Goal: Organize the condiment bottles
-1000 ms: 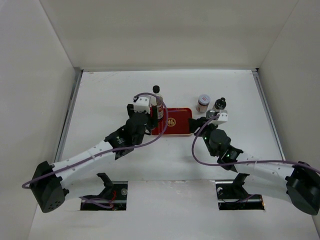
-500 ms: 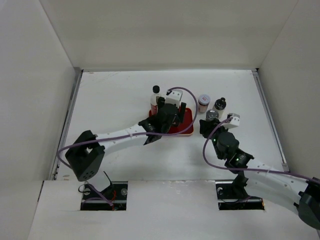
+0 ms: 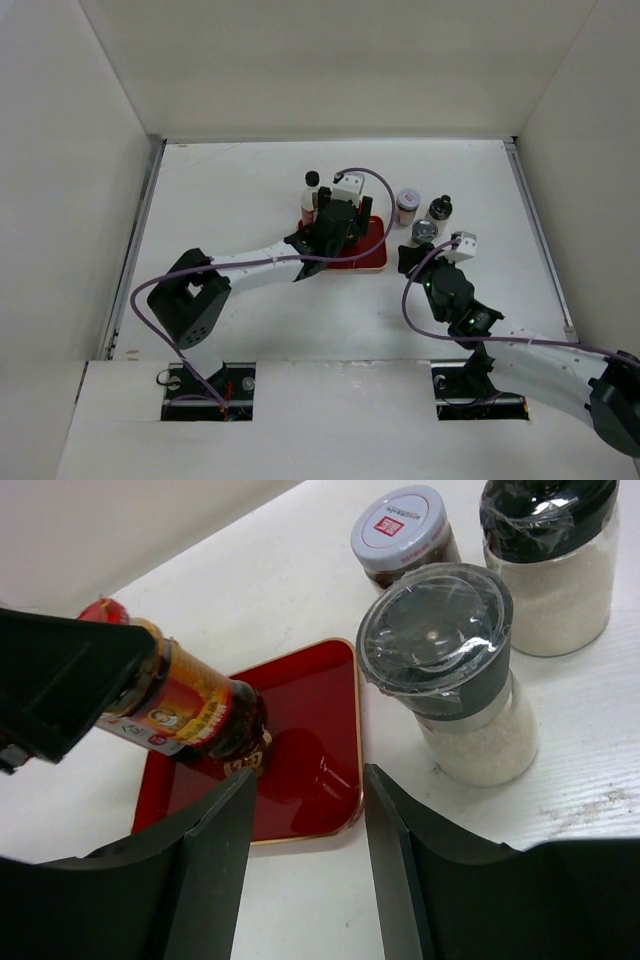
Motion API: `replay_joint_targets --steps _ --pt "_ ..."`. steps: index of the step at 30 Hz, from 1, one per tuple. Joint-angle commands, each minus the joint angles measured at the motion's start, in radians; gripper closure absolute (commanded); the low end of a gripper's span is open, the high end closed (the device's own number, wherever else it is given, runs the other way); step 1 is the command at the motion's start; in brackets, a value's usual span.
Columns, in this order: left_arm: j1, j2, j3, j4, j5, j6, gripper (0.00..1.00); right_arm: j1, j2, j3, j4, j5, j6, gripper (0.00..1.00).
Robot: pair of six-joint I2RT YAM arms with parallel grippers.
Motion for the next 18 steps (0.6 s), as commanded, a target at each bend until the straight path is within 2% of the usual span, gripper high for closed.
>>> replay_joint_targets --steps 1,8,15,18 --pt "0.015 0.017 0.102 0.178 0.005 0.02 0.8 0.006 -0.019 0.02 0.079 -0.011 -0.026 0.46" --pt "0.03 0.077 0.119 0.173 -0.002 0.039 0.8 -0.012 -0.067 -0.011 0.077 -0.013 -0.031 0.44" --pt "0.041 0.109 0.145 0.175 -0.01 0.056 0.79 -0.009 -0.021 -0.002 0.089 -0.025 -0.031 0.42" --pt "0.041 0.12 0.143 0.17 -0.019 0.063 0.73 -0.012 -0.019 -0.003 0.099 -0.031 -0.032 0.38"
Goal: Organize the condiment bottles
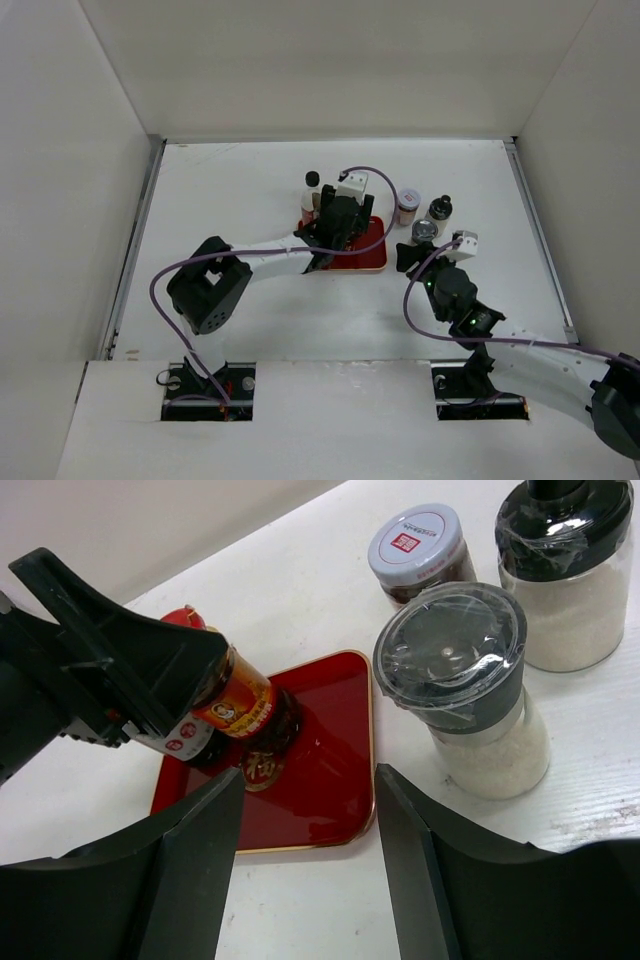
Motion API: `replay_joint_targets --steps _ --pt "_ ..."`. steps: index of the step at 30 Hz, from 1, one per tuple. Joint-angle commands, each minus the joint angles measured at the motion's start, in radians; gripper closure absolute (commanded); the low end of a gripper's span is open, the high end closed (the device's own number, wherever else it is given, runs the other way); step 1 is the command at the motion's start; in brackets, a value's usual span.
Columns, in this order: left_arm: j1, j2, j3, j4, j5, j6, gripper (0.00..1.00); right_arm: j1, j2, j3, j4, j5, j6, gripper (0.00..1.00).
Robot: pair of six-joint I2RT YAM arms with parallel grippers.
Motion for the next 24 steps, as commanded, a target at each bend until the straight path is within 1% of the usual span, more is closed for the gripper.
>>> replay_joint_targets --steps 1,5,8,12,16,18,19,20,21,22,23,24 --pt "0.001 -0.02 0.069 0.138 -0.025 0.022 0.69 -0.007 -0.005 -0.003 0.067 -0.014 -0.009 0.36" --pt "-0.016 -0.021 0.054 0.148 -0.05 0.028 0.49 -0.008 -0.012 -0.005 0.067 -0.014 -0.009 0.31" --pt "-0.029 -0.037 0.042 0.151 -0.077 0.029 0.35 -0.008 -0.018 -0.005 0.06 -0.014 -0.009 0.3" --pt "-0.051 -0.066 0.033 0.17 -0.102 0.051 0.22 -0.005 -0.044 -0.003 0.047 -0.009 -0.009 0.3" --pt "-0.082 -0.101 0.034 0.194 -0.111 0.086 0.13 0.001 -0.059 0.012 0.016 -0.001 -0.01 0.31" --pt "-0.094 -0.121 0.03 0.205 -0.123 0.1 0.11 0.002 -0.068 0.021 -0.002 0.003 -0.01 0.38" --pt "-0.1 -0.135 0.026 0.21 -0.126 0.106 0.11 0.002 -0.073 0.026 -0.012 0.005 -0.013 0.44" --pt "-0.108 -0.15 0.02 0.217 -0.128 0.111 0.11 0.002 -0.077 0.032 -0.022 0.005 -0.015 0.53" --pt "-0.115 -0.167 0.016 0.225 -0.128 0.115 0.12 0.002 -0.081 0.038 -0.036 0.005 -0.012 0.66" --pt "-0.123 -0.188 0.008 0.236 -0.128 0.12 0.17 0.002 -0.082 0.044 -0.051 0.003 -0.007 0.74" --pt "-0.132 -0.214 -0.003 0.248 -0.128 0.126 0.27 0.002 -0.082 0.058 -0.077 0.0 0.0 0.84" --pt "-0.141 -0.246 -0.019 0.269 -0.128 0.132 0.42 -0.001 -0.079 0.07 -0.1 -0.001 0.003 0.87"
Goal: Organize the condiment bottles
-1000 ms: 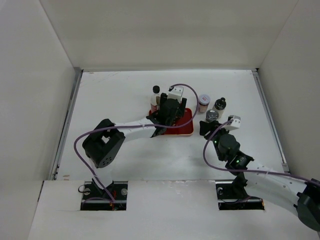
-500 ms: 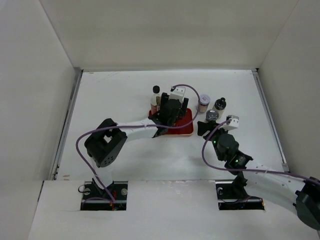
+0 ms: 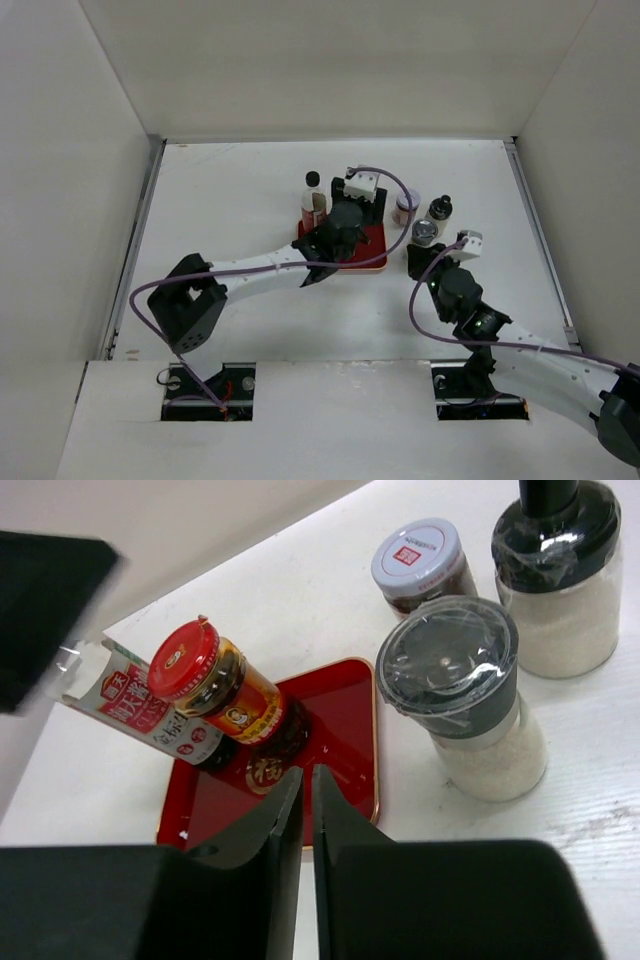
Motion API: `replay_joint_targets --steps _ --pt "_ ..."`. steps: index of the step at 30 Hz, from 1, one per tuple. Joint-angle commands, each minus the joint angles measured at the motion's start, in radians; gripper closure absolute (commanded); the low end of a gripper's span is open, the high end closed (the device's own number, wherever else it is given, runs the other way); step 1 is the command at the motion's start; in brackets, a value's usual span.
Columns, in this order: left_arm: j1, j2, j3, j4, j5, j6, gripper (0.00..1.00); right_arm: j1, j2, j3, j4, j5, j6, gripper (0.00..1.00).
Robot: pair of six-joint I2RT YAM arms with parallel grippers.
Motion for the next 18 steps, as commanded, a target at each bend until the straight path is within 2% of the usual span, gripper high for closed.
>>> replay_joint_targets --steps 1,3,5,7,10,13,18 --pt "-0.027 -0.144 -0.033 0.14 -0.02 0.041 0.52 0.001 -0.008 0.072 -0.061 0.003 0.008 0.89" --pt "-0.033 -0.222 -0.084 0.188 -0.02 0.041 0.7 -0.001 -0.005 0.093 -0.092 0.01 0.008 0.9" --pt "-0.03 -0.312 -0.156 0.224 -0.024 0.027 0.77 -0.008 -0.001 0.118 -0.118 0.018 -0.005 0.85" --pt "-0.021 -0.41 -0.249 0.252 -0.053 0.003 0.77 -0.04 0.001 0.147 -0.156 0.047 -0.027 0.74" --pt "0.019 -0.551 -0.396 0.254 -0.127 -0.045 0.76 -0.093 0.027 0.197 -0.194 0.063 -0.062 0.45" --pt "0.086 -0.68 -0.551 0.209 -0.2 -0.132 0.73 -0.171 0.097 0.25 -0.211 0.063 -0.091 0.23" --pt "0.255 -0.819 -0.717 0.035 -0.195 -0.33 0.68 -0.231 0.214 0.323 -0.253 0.044 -0.102 0.07"
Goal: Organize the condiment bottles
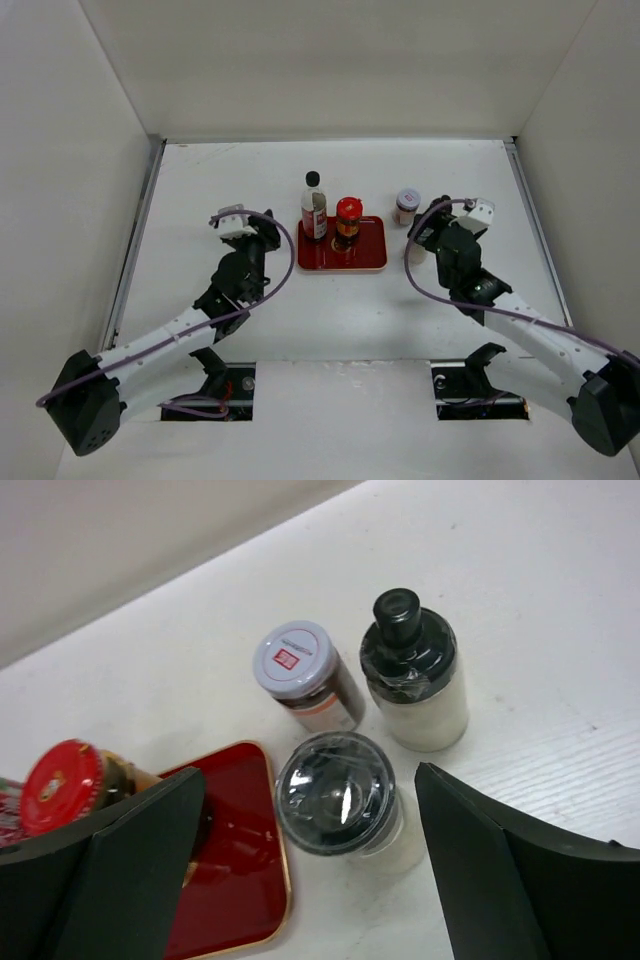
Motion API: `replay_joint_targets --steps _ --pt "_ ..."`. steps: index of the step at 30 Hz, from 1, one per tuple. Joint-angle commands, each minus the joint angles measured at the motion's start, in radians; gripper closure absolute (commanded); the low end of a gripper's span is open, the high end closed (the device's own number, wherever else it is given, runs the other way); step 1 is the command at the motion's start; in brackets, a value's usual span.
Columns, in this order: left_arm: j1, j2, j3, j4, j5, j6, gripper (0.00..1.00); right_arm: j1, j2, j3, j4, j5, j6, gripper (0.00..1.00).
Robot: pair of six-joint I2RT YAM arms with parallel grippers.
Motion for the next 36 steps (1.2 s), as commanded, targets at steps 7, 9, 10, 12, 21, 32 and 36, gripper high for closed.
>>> replay_joint_targets --steps 7,9,10,12,21,32,36 --pt "0.305 -0.039 -0.158 -0.147 0.193 -0.396 0.62 -0.051 0.166 0.102 -0.079 -0.045 -0.03 0.0" --pt "0.329 -0.033 -0.184 -0.121 0.229 -0.412 0.62 -0.066 0.2 0.111 -0.079 -0.065 -0.035 0.0" --pt "0.329 -0.033 -0.197 -0.1 0.236 -0.418 0.62 -0.069 0.212 0.114 -0.074 -0.082 -0.036 0.0" --pt "0.326 -0.034 -0.221 -0.055 0.234 -0.419 0.6 -0.069 0.238 0.123 -0.065 -0.096 -0.035 0.03" --pt "0.322 -0.013 -0.236 -0.018 0.233 -0.416 0.51 -0.063 0.317 0.159 -0.008 -0.073 -0.058 0.39" --pt "0.303 0.032 -0.245 0.025 0.179 -0.415 0.25 0.069 0.318 0.269 0.145 0.032 -0.2 0.49" --pt "0.303 0.038 -0.247 0.034 0.187 -0.415 0.25 0.093 0.408 0.332 0.208 -0.02 -0.196 0.49"
